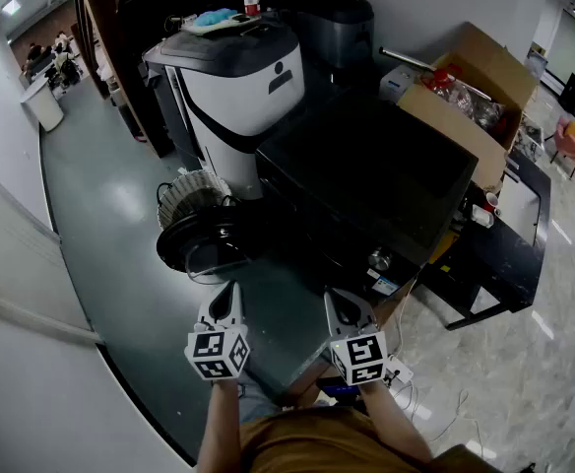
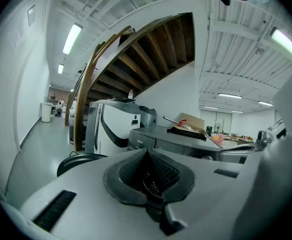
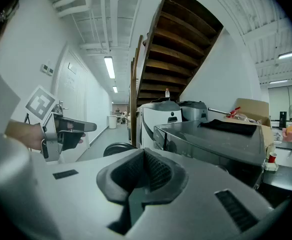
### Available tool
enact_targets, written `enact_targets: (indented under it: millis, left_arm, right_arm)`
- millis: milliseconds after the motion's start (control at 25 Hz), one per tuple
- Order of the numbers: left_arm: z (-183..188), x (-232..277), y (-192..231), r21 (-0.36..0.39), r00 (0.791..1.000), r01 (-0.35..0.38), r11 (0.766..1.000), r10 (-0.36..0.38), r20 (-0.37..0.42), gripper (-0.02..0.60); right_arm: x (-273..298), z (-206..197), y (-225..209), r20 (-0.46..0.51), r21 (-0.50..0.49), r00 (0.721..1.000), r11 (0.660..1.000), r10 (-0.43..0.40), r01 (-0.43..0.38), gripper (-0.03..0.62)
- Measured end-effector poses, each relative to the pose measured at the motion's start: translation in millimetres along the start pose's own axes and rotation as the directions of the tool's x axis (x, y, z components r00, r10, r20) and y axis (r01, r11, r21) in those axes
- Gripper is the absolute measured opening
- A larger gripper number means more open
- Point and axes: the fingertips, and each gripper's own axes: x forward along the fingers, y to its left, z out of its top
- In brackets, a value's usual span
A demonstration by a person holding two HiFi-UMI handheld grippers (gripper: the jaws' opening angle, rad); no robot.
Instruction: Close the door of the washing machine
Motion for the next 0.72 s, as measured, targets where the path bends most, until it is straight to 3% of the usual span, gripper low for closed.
enact_targets:
  millis: [400, 720]
  left_arm:
    - [-6, 2, 16, -0.012, 1.000, -0.020, 1.000, 0.020, -0.022, 0.025]
    - [-35, 2, 47, 0.010, 0.994, -0.072, 0.997, 0.073, -0.082, 0.026]
  right_arm:
    - [14, -3, 9, -0.016, 0.014, 1.000, 1.000, 0.025, -0.025, 0.011]
    - [26, -16, 19, -0.042, 0.042, 0.998, 0.998, 0.051, -0.049, 0.012]
